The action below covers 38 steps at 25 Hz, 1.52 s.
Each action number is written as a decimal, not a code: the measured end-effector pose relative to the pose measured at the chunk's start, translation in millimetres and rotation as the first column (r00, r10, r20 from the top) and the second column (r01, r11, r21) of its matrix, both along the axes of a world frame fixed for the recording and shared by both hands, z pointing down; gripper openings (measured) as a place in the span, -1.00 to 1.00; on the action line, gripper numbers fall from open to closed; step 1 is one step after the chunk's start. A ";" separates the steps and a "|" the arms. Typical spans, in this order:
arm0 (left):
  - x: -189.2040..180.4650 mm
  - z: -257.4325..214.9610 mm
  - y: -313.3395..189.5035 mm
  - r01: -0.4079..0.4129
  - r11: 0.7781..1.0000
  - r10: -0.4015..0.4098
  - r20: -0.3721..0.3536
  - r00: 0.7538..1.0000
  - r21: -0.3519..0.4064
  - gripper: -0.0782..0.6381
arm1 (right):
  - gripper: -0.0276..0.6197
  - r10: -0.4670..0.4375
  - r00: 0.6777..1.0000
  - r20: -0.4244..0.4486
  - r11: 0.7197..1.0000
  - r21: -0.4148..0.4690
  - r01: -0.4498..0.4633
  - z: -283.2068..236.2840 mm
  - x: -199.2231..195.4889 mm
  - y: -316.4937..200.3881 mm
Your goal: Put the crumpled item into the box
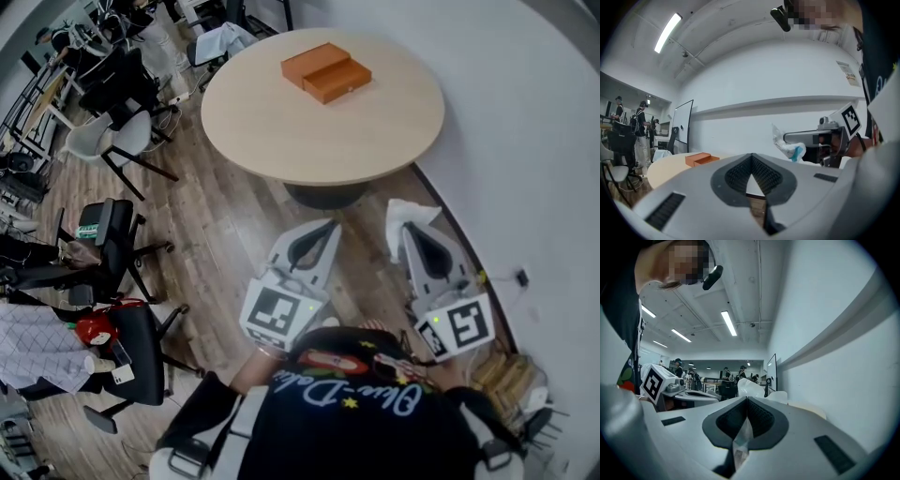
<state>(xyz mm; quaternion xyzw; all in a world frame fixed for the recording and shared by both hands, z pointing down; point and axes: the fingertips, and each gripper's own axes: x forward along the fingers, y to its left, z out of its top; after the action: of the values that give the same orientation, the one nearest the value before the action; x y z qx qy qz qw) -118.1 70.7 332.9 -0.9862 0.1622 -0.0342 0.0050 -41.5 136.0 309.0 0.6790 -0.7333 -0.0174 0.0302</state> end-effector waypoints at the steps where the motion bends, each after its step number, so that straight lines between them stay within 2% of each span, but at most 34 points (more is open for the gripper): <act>1: 2.5 2.0 -2.1 0.004 1.000 -0.004 -0.001 1.000 -0.011 -0.80 | -0.91 0.002 1.000 -0.003 1.000 -0.005 -0.002 3.0 3.5 -1.5; 7: 19.3 8.3 -15.0 0.025 0.999 -0.025 0.018 1.000 -0.020 -0.80 | -0.91 -0.009 0.999 0.039 1.000 -0.013 0.010 7.6 27.4 -20.4; 11: 31.3 5.5 -34.6 0.071 0.997 -0.071 0.024 0.997 -0.012 -0.80 | -0.91 -0.059 0.997 0.055 0.998 0.004 0.059 -1.5 39.9 -46.1; 16: 46.4 0.6 -58.8 0.128 0.992 -0.128 0.017 0.992 -0.006 -0.80 | -0.91 -0.129 0.991 0.033 0.992 0.008 0.128 -1.2 58.5 -77.5; 25: 66.4 -9.7 -95.0 0.246 0.969 -0.246 0.018 0.969 0.007 -0.80 | -0.91 -0.219 0.976 0.011 0.976 0.019 0.219 -9.8 92.0 -119.6; 29: 76.5 -10.1 -102.8 0.280 0.960 -0.280 0.034 0.959 0.016 -0.80 | -0.91 -0.251 0.967 0.044 0.968 0.020 0.250 -10.8 102.9 -132.1; 38: 97.8 -15.3 -118.7 0.358 0.933 -0.360 0.061 0.931 0.031 -0.80 | -0.91 -0.326 0.944 0.055 0.945 0.027 0.325 -11.7 132.4 -159.7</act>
<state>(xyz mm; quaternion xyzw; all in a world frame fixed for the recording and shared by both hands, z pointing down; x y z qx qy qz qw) -20.3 -48.0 317.6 -0.9382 0.3398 -0.0652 0.0136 90.9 -23.7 297.3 0.5489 -0.8358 -0.0088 -0.0005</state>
